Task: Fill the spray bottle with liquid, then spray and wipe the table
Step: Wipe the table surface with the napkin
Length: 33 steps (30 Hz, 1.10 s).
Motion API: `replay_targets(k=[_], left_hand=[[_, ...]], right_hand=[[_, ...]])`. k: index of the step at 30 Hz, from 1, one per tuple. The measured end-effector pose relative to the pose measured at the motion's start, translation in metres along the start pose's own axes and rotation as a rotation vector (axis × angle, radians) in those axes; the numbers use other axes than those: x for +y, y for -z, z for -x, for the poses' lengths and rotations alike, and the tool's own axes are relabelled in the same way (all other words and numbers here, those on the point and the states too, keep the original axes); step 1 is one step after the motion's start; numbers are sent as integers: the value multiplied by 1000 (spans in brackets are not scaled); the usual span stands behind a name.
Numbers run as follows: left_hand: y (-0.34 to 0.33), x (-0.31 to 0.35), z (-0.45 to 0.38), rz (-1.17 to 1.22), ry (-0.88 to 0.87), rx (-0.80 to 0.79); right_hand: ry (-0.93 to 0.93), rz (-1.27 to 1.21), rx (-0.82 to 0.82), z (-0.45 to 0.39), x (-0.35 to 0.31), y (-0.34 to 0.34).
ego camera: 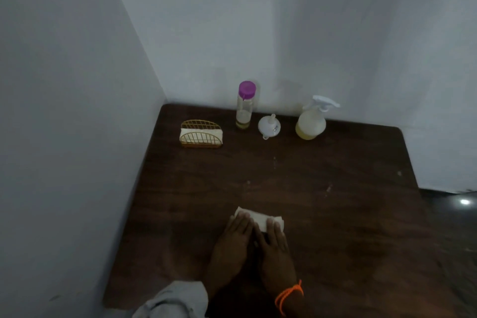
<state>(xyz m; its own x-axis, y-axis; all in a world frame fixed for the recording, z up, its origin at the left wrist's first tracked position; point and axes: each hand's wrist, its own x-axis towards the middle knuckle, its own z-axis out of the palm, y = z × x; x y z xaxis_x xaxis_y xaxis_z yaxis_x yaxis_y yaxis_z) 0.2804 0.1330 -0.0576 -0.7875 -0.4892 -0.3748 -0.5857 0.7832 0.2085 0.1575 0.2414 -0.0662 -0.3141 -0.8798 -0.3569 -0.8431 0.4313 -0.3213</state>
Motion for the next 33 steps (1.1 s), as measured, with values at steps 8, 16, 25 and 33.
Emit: replay_targets(k=[8, 16, 25, 33], left_hand=[[41, -31, -132, 145, 12, 68], [66, -77, -172, 159, 51, 157], [43, -109, -89, 371, 65, 168], [-7, -93, 28, 483, 80, 225]], right_hand=[[-73, -57, 21, -118, 27, 49], [10, -19, -42, -197, 13, 90], [125, -13, -68, -147, -27, 47], [244, 45, -70, -53, -52, -13]])
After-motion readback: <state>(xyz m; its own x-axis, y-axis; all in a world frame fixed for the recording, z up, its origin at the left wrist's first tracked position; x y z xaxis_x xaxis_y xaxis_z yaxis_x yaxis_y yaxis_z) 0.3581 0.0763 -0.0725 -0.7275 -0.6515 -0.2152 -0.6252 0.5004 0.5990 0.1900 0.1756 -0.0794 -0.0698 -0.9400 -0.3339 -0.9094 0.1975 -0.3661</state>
